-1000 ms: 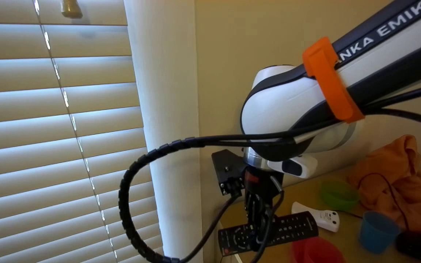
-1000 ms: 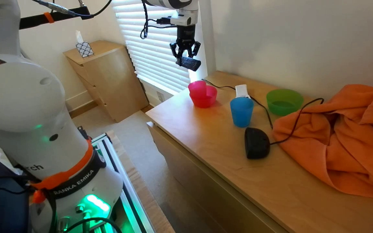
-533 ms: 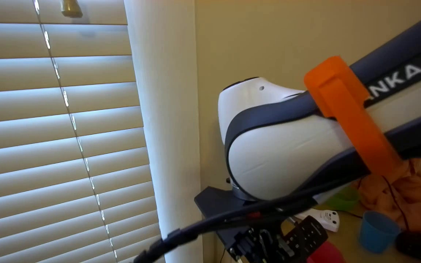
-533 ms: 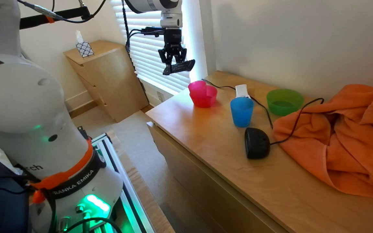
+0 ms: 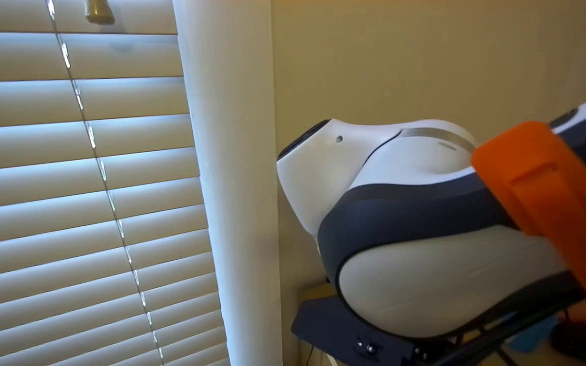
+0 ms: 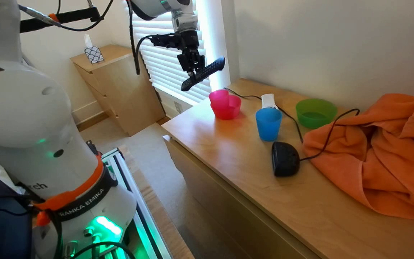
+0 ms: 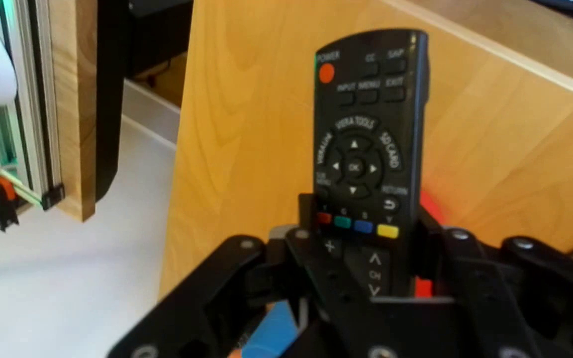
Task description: Pick up the black remote and put it on the left side of the top of the chest of drawers
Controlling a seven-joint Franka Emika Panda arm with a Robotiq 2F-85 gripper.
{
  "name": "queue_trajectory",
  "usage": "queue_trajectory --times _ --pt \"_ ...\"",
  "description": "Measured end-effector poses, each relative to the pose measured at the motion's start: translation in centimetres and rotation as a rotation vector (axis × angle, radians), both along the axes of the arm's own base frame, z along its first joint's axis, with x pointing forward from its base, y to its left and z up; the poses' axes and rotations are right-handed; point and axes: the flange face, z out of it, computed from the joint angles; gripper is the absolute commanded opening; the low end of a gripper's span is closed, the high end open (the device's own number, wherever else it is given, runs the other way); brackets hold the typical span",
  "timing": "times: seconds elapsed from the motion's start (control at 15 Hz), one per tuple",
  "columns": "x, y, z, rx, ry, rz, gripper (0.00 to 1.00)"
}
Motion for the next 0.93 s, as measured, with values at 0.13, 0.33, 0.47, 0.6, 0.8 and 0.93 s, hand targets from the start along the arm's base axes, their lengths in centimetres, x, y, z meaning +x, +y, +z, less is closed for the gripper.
queue_trajectory --times 0.13,0.33,0.47,0.6,0.8,0.93 --pt "1.0 -0.8 0.7 -0.005 0.020 0.080 0.43" --pt "2.4 -1.8 1.3 0.016 0.032 0.108 0.18" --pt "2.5 -1.9 1.2 0.016 0.034 0.109 0.18" --pt "2.8 -1.6 0.9 0.030 0.065 0.182 0.18" --pt "4.3 -0.2 -0.2 0.071 0.105 0.336 0.18" --pt "5.4 0.9 -1.2 0.102 0.128 0.443 0.18"
